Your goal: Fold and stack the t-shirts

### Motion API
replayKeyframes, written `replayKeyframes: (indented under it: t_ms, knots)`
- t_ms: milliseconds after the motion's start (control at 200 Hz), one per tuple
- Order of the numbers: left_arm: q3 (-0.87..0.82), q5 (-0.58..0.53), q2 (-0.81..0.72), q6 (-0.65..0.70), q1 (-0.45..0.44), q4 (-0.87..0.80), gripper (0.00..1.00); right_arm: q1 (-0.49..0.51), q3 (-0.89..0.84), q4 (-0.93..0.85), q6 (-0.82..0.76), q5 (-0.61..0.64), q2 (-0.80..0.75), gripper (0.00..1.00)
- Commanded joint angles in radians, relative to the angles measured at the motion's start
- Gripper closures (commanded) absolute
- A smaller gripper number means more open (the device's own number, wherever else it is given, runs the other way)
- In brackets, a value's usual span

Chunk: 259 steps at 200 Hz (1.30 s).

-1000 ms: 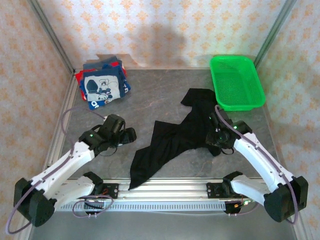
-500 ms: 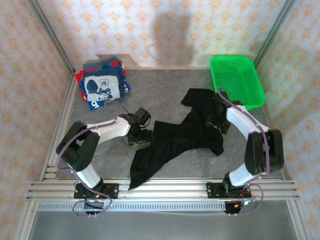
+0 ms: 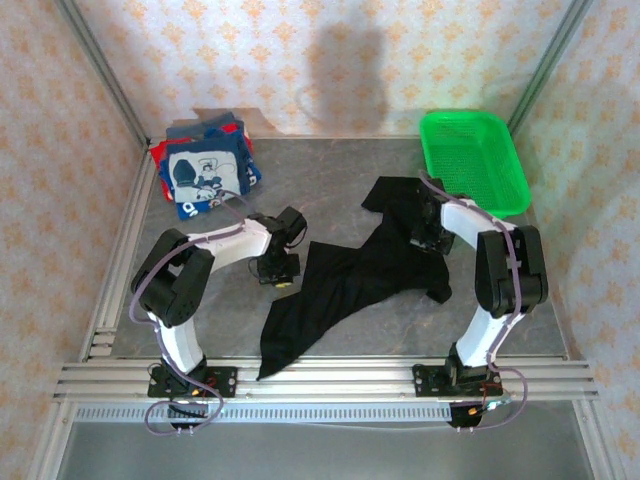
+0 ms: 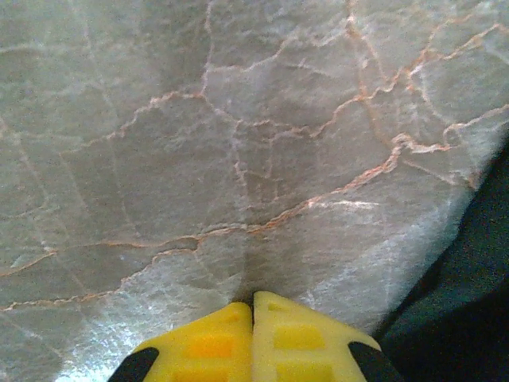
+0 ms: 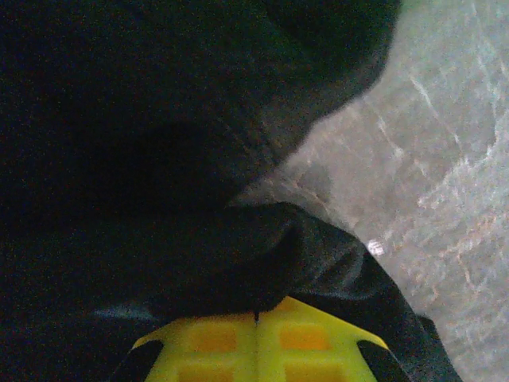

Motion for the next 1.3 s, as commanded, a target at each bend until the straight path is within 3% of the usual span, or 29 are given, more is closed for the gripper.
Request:
replayKeyframes:
  t_ms: [0,350,530,690,856,921,1091,1291]
  knots:
    - [0.063,0.031,0.01,0.056,-0.007,0.208,1.0,-0.001,0.006,0.099,-0.003,0.013,-0.114,1.0]
    - [0.169,-0.076,-0.164,0.085,0.105,0.174,1.0,0.003,0.008,0.216,0.02,-0.012,-0.527,1.0]
    - [0.19,-0.1,-0.209,0.097,0.165,0.171,1.0,0.003,0.0,0.194,0.013,-0.029,-0.615,1.0]
    - [0.172,-0.005,-0.182,0.077,0.14,0.225,1.0,0.003,0.002,0.127,0.021,-0.041,-0.594,1.0]
    - [0.082,0.011,-0.137,0.017,0.012,0.288,0.54,0.003,0.012,0.043,0.021,-0.019,-0.529,1.0]
    - [0.074,0.004,-0.093,0.002,-0.028,0.262,0.43,0.001,-0.004,0.043,0.02,-0.02,-0.514,1.0]
    - [0.076,-0.001,-0.008,-0.024,-0.086,0.202,0.36,-0.003,-0.024,0.051,0.014,-0.028,-0.49,1.0]
    - [0.197,-0.019,0.172,0.013,-0.175,0.052,0.37,-0.003,-0.027,0.051,0.002,-0.036,-0.477,1.0]
